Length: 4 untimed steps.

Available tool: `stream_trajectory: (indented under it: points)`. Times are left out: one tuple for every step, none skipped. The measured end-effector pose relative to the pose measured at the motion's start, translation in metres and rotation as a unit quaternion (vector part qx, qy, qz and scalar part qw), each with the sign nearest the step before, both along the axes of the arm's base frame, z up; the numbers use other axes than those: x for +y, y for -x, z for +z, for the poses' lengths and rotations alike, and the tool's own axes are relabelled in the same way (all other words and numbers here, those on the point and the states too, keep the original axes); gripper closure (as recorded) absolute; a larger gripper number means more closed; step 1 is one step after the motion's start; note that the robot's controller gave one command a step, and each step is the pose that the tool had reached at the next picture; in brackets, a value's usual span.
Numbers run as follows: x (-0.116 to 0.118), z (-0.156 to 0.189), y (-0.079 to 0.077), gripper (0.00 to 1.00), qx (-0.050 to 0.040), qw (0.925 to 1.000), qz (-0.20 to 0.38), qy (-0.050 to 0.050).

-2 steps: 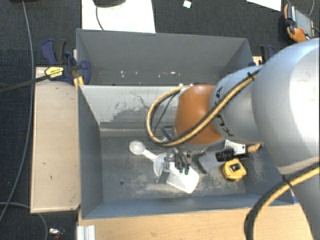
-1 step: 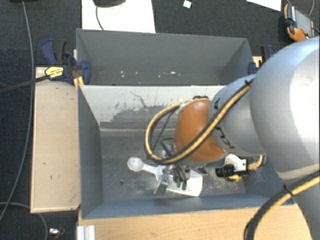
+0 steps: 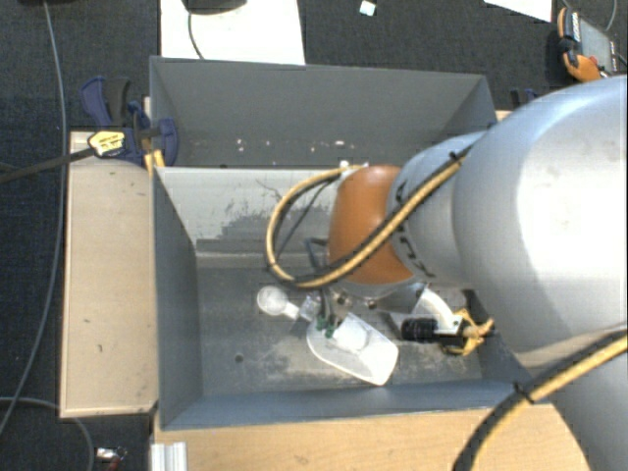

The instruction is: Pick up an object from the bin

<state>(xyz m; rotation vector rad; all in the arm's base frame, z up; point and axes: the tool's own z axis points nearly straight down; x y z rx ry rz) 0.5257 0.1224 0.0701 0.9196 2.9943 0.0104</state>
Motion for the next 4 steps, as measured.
stream_trajectory:
  points:
    - [0.0, 0.0, 0.0, 1.0, 0.0001, 1.0, 0.0, 0.0]
    - [0.0, 0.002, 0.0, 1.0, -0.0006, 1.0, 0.001, 0.0]
    - [0.0, 0.009, 0.001, 1.0, 0.0001, 1.0, 0.001, 0.0]
    - [0.0, 0.025, 0.001, 1.0, 0.0007, 1.0, 0.002, 0.0]
